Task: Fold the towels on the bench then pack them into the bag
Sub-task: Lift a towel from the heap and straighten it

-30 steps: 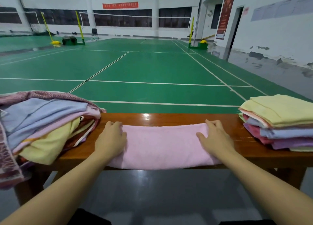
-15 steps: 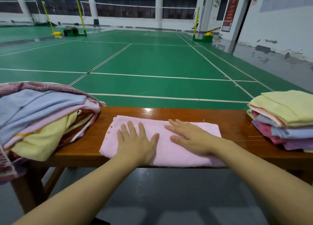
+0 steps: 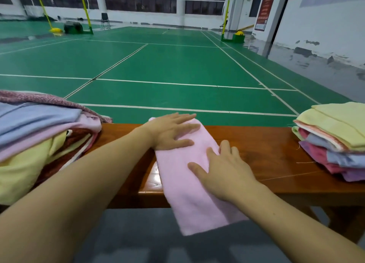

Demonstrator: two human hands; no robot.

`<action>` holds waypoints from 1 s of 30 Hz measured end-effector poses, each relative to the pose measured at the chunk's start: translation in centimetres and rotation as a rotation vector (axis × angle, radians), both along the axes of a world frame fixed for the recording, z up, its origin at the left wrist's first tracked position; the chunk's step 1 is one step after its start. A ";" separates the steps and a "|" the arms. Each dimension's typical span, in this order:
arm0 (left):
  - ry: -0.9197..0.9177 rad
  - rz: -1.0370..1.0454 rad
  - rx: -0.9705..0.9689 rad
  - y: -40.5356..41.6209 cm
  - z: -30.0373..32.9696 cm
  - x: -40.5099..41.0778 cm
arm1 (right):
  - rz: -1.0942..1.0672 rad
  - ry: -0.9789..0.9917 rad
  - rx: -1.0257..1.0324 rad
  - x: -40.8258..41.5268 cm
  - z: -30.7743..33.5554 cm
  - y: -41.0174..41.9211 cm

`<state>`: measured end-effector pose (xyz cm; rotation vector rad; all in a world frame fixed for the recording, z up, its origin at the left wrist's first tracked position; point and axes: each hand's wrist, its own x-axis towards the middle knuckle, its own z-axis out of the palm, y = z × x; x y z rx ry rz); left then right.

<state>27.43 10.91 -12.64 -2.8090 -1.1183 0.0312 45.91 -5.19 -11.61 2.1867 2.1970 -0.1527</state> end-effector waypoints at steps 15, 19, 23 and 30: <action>-0.311 0.799 0.066 -8.2 0.5 -1.3 | -0.231 0.122 0.053 3.2 1.4 3.2; -0.310 0.820 -0.102 -10.3 0.1 -0.6 | -0.169 0.213 0.043 2.2 1.1 3.4; -0.559 0.759 -0.159 -10.9 -0.2 0.5 | -0.143 0.381 0.152 2.1 0.5 3.5; -1.298 0.729 -0.321 -11.0 0.6 -0.2 | -0.216 1.061 0.393 2.9 -0.5 3.7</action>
